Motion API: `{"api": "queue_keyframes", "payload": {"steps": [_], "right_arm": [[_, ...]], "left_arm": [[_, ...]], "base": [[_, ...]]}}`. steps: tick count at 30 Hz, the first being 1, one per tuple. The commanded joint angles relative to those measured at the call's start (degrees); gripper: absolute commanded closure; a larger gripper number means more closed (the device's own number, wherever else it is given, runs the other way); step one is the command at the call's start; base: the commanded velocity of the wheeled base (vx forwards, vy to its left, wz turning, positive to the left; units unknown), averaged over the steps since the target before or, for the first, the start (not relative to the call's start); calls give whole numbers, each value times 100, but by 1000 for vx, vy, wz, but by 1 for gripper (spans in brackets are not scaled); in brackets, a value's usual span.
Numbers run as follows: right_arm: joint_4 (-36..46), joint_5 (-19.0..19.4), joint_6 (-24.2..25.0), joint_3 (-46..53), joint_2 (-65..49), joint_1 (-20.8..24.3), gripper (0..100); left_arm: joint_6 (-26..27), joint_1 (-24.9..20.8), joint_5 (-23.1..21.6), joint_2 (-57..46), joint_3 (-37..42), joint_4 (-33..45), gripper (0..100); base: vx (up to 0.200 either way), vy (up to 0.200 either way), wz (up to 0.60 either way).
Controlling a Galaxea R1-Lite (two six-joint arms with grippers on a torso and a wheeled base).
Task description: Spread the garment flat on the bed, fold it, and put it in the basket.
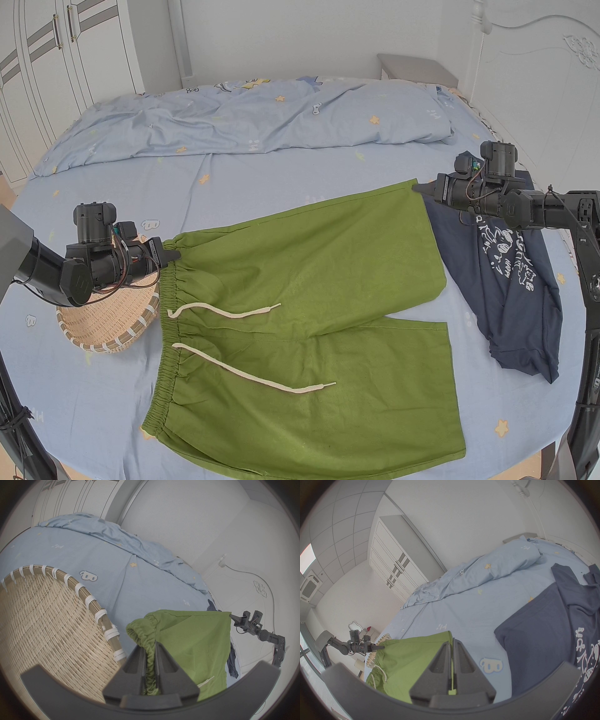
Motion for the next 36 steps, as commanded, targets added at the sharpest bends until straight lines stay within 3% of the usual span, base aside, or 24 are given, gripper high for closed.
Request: {"api": "queue_keyframes", "payload": {"steps": [1,9,29,30,36], "right_arm": [[104,-6,8,-379,232,-2,100],[165,-94,-9,-441,347,-72,100],[174,-112,-9,-511,549,-63,100],[174,-112,-9,-511,558,-63,0],[165,-120,-1,-467,566,-37,0]], "left_arm": [[-1,5,-1,13,1,-142,100],[-54,5,-1,136,28,-581,100],[-54,-30,8,162,19,-616,100],[-45,-30,-1,162,19,-616,0],[-45,-66,-1,154,63,-757,0]], "base": [[0,0,0],[0,0,0],[0,0,0],[0,0,0],[0,0,0]]}}
